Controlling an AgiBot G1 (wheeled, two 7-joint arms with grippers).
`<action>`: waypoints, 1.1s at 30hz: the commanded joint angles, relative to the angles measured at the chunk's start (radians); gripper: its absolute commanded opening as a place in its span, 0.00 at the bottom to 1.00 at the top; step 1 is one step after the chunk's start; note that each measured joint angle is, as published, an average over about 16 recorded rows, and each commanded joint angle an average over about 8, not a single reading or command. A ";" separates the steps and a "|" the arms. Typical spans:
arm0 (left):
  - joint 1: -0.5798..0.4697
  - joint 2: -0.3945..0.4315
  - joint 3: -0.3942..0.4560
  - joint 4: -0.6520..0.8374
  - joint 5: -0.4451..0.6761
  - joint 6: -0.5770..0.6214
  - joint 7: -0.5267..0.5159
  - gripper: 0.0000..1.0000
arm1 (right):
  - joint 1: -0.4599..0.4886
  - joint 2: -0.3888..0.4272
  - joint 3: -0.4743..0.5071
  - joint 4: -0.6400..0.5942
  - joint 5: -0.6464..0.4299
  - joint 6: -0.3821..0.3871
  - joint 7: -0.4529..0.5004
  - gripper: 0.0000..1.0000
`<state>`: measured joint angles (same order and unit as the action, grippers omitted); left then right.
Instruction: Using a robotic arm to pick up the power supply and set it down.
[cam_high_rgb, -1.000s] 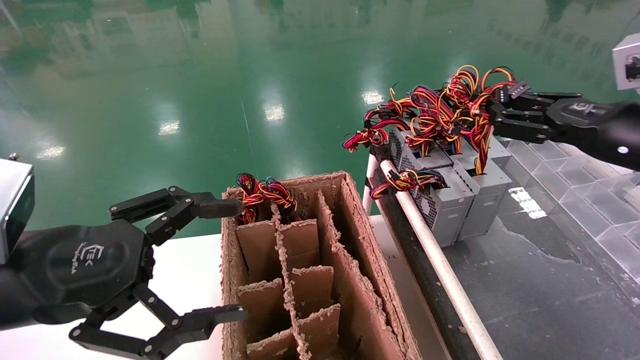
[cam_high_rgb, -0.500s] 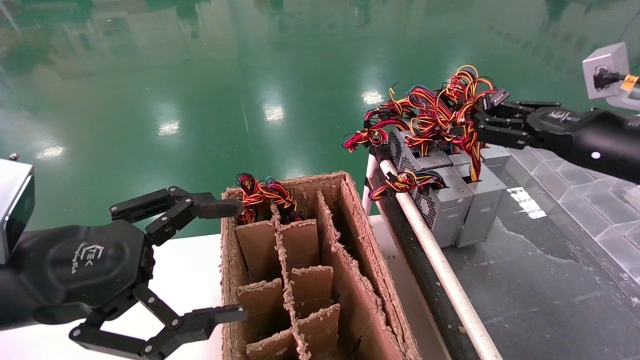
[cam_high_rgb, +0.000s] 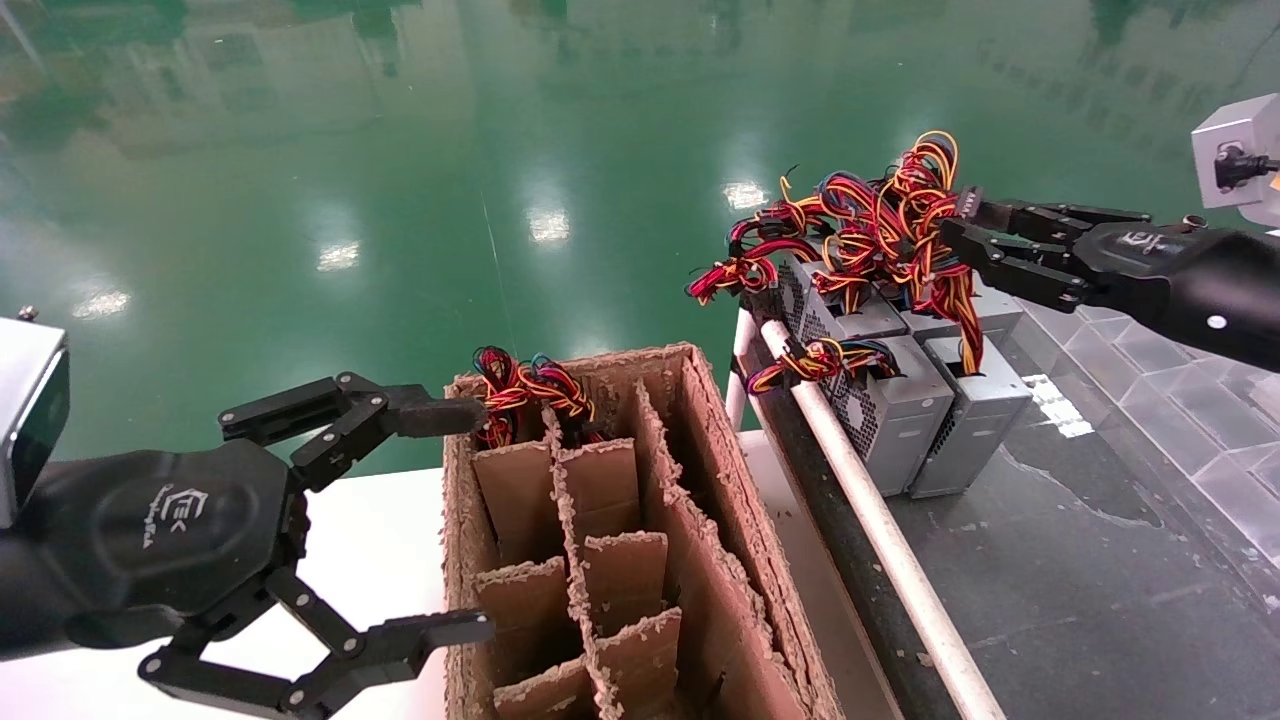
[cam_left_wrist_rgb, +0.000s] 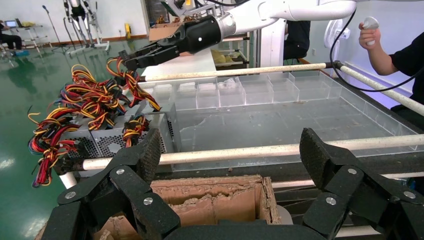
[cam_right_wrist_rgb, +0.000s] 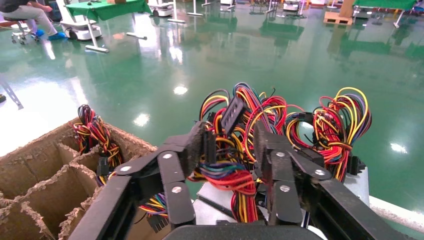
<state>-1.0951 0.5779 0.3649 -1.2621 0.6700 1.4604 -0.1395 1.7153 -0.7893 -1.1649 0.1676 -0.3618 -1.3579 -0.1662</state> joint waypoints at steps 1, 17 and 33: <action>0.000 0.000 0.000 0.000 0.000 0.000 0.000 1.00 | -0.001 0.004 0.000 0.004 0.000 -0.002 0.000 1.00; 0.000 0.000 0.000 0.000 0.000 0.000 0.000 1.00 | -0.020 0.060 0.070 0.099 0.100 0.032 -0.048 1.00; 0.000 0.000 0.000 0.000 0.000 0.000 0.000 1.00 | -0.104 0.076 0.189 0.244 0.107 0.022 -0.011 1.00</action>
<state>-1.0950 0.5776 0.3651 -1.2616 0.6696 1.4601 -0.1393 1.6096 -0.7130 -0.9738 0.4145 -0.2560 -1.3361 -0.1760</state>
